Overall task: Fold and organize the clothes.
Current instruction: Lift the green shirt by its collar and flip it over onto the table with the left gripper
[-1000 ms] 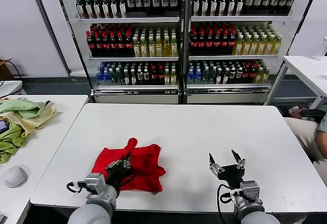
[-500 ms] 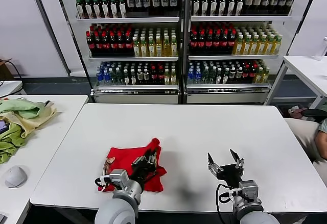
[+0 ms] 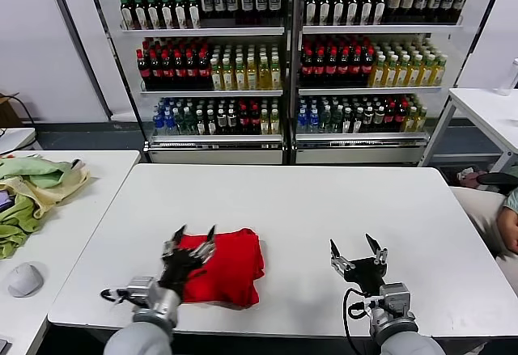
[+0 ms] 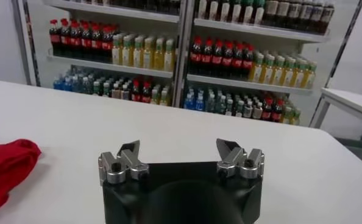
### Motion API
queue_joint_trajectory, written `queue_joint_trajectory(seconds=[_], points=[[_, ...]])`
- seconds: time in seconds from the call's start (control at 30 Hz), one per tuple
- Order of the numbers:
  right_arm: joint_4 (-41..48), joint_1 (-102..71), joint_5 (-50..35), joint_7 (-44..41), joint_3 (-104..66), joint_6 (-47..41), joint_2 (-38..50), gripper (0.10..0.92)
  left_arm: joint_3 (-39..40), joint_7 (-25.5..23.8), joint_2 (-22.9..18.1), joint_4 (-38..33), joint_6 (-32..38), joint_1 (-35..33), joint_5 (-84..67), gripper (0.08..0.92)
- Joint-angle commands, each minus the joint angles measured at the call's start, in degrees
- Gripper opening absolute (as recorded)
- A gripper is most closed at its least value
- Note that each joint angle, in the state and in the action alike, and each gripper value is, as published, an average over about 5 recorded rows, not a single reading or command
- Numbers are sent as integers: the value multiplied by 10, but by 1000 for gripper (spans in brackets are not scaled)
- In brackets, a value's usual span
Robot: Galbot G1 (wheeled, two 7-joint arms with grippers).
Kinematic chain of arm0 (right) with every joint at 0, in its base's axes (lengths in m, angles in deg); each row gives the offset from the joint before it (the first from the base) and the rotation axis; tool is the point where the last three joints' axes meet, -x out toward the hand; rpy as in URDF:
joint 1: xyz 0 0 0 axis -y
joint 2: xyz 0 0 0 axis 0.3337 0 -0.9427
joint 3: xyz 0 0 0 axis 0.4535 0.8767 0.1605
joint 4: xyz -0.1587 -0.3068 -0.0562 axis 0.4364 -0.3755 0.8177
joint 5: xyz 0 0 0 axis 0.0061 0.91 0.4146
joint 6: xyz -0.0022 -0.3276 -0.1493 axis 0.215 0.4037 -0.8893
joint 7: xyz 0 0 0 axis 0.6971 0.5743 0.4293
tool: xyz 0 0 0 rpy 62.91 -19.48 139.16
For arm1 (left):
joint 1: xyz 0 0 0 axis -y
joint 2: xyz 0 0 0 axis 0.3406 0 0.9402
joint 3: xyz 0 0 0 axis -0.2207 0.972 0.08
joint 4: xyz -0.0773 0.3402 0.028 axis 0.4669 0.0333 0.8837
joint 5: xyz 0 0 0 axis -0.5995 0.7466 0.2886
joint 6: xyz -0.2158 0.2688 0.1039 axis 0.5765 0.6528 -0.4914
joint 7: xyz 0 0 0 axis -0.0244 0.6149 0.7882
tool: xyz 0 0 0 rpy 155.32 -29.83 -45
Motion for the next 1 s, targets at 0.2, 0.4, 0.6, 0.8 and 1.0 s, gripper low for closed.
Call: queue_joint_trajectory(seconds=[0.2,0.4,0.6,0.8,1.0], points=[[-3,-7,1,0,-7,0,3,823,-106,-37,50,111,-59,-37,-37,821],[-1,-4,2,0,-1,0,-1,823,-107,-63,50,103,-79,-32,-113,823],[-2,-7,3,0,-1,0,-1,823,-103,-72,46,104,-76,-29,-139,732],[-4,-10,4,0,-1,1,-2,823,-102,-75,43,107,-68,-29,-146,550],[-9,-13,5,0,-3,1,0,823,-119,-82,67,71,-66,-41,-112,377]])
